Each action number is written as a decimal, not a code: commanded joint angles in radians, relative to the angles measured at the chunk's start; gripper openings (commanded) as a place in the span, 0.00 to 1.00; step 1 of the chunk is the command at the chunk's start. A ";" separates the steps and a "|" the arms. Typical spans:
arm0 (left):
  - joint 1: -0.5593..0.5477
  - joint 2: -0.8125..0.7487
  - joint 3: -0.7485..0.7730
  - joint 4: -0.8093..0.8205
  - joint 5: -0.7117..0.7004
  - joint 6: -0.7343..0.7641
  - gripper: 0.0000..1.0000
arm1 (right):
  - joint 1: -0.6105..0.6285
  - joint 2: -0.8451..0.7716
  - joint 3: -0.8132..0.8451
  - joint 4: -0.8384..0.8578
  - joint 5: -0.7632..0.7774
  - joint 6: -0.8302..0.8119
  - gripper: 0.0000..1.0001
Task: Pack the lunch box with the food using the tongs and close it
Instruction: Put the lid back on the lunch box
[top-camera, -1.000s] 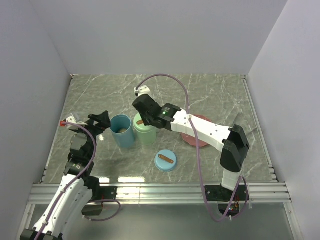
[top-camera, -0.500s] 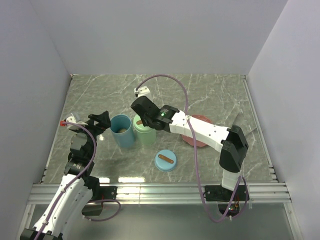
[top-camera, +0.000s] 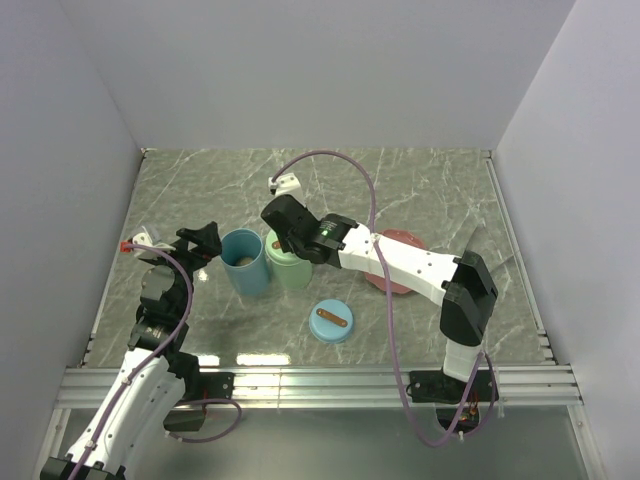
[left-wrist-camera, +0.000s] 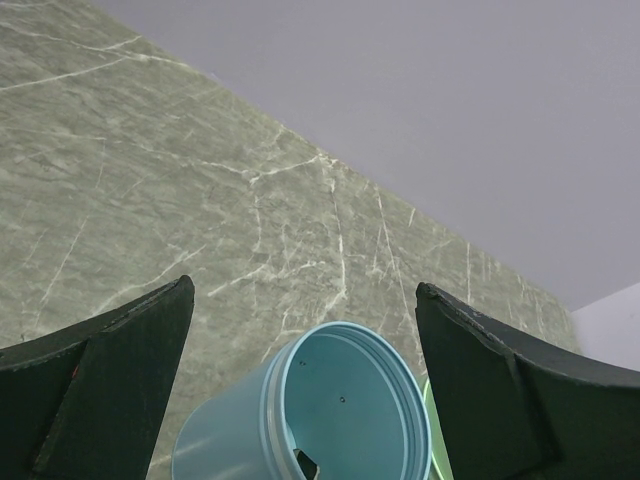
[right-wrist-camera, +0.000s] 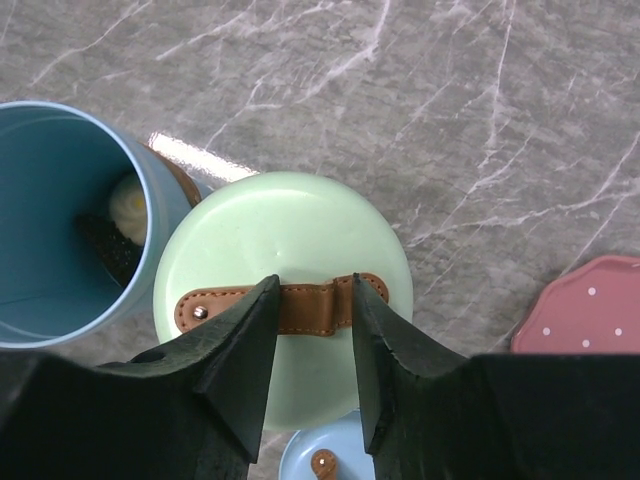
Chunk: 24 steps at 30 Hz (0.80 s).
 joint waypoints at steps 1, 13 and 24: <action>0.002 -0.010 0.007 0.036 0.020 0.006 1.00 | 0.006 0.004 -0.032 -0.059 -0.023 0.004 0.43; 0.002 -0.008 0.008 0.041 0.022 0.006 0.99 | 0.006 -0.086 -0.076 0.025 0.076 0.024 0.48; 0.003 -0.013 0.010 0.038 0.016 0.006 0.99 | 0.008 -0.497 -0.464 0.387 0.029 -0.013 0.54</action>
